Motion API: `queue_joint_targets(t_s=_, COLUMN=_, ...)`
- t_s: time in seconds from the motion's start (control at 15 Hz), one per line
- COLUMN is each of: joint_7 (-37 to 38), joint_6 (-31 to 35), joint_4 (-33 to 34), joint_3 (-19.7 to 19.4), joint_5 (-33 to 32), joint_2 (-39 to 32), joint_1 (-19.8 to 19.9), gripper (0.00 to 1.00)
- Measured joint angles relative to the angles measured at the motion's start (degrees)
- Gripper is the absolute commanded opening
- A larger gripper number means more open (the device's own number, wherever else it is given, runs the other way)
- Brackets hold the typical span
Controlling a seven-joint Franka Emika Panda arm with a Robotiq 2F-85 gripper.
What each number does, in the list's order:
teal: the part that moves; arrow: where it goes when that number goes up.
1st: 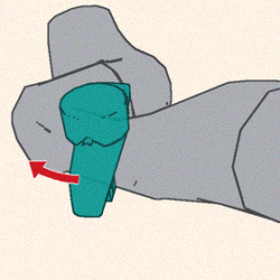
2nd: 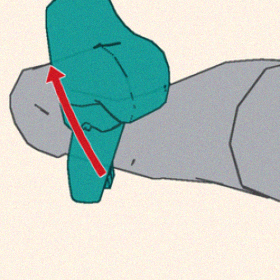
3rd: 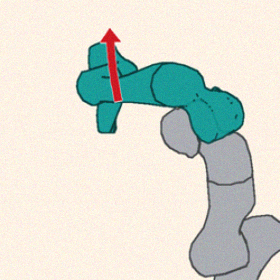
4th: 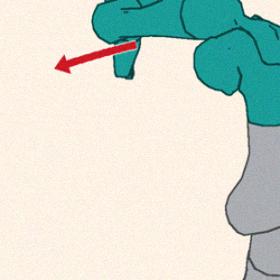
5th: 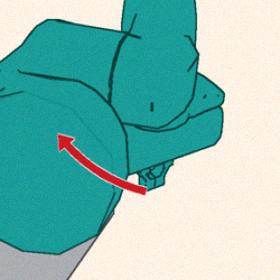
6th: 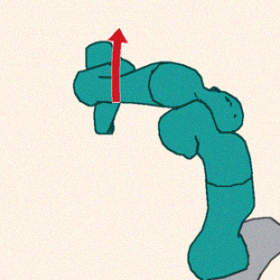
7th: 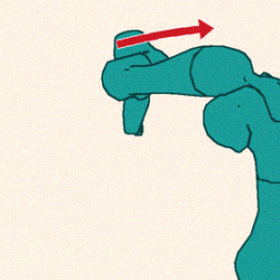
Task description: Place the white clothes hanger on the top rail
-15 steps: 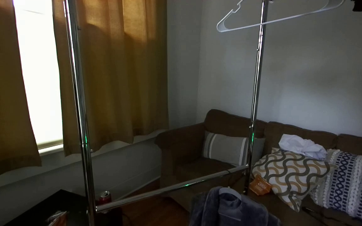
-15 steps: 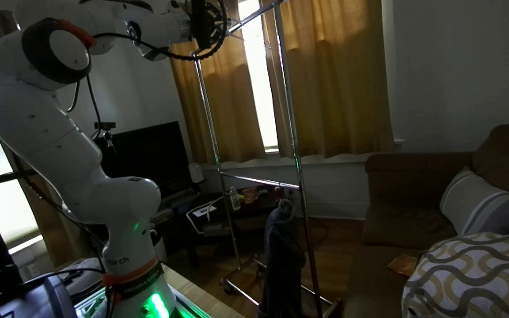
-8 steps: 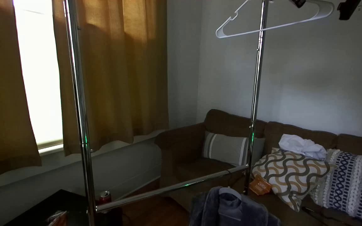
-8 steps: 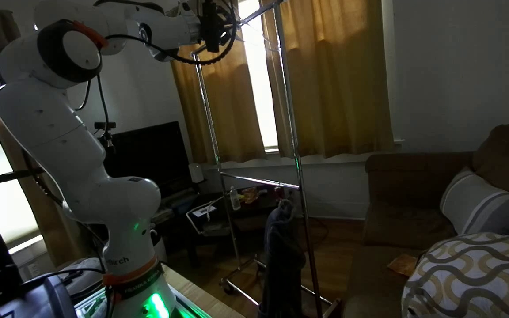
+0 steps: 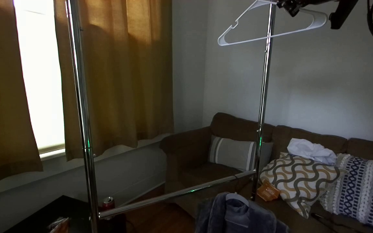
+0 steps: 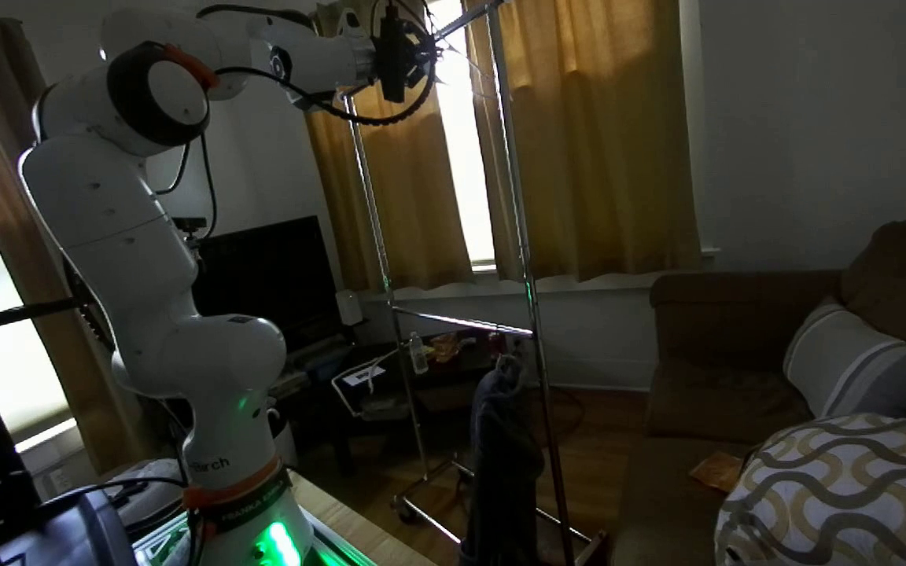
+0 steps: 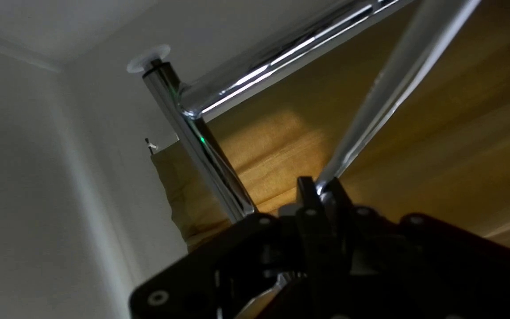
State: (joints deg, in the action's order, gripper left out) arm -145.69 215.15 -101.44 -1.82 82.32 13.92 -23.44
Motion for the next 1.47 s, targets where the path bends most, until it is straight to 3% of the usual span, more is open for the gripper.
queue_joint_targets(t_s=0.6, joint_7=-2.2, joint_6=0.0, joint_4=7.8, joint_3=-1.6, joint_5=8.2, joint_2=-6.2, joint_1=0.2, gripper=0.02)
queue_joint_targets(t_s=1.0, joint_7=-3.2, joint_6=0.0, joint_4=14.6, joint_3=-1.2, joint_5=9.1, joint_2=-10.2, joint_1=-0.1, gripper=0.02)
queue_joint_targets(t_s=1.47, joint_7=-9.2, joint_6=0.6, joint_4=20.1, joint_3=-2.1, joint_5=15.9, joint_2=-14.7, joint_1=0.5, gripper=0.02)
